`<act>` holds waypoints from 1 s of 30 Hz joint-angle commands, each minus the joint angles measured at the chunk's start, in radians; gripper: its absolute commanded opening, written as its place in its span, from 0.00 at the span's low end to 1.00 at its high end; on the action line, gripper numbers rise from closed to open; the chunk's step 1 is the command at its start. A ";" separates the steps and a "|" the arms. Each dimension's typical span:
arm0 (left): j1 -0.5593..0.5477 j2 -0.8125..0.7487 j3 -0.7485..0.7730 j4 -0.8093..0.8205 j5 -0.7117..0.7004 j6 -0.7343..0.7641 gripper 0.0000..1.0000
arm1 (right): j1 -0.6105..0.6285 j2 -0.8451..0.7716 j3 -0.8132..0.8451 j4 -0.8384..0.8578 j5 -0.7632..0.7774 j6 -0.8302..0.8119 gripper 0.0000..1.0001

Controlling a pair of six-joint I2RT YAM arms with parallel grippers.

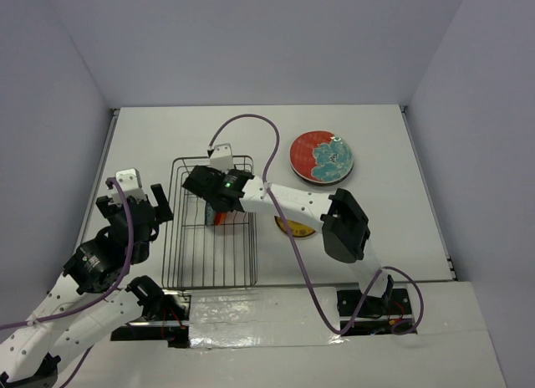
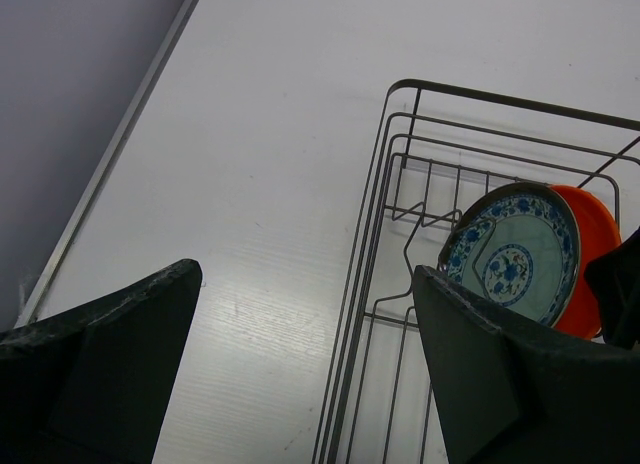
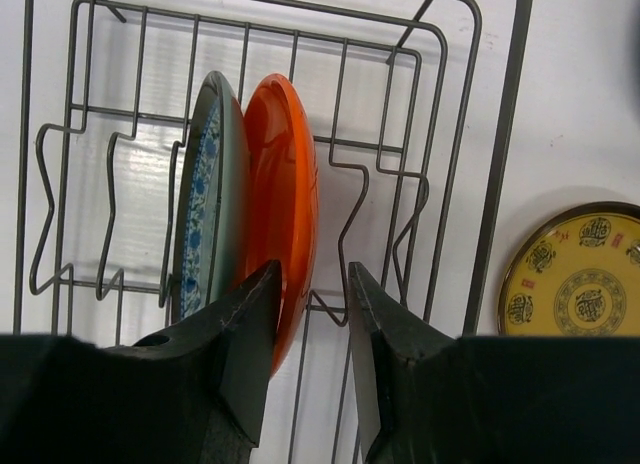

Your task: Unload the plates from the dish rack

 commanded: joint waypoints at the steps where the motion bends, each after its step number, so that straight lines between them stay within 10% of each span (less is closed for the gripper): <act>1: 0.001 0.006 0.005 0.047 0.006 0.026 1.00 | -0.006 0.019 0.052 -0.011 0.034 0.032 0.40; 30: 0.002 0.003 0.005 0.039 -0.005 0.019 1.00 | -0.006 -0.022 0.210 -0.175 0.154 0.072 0.00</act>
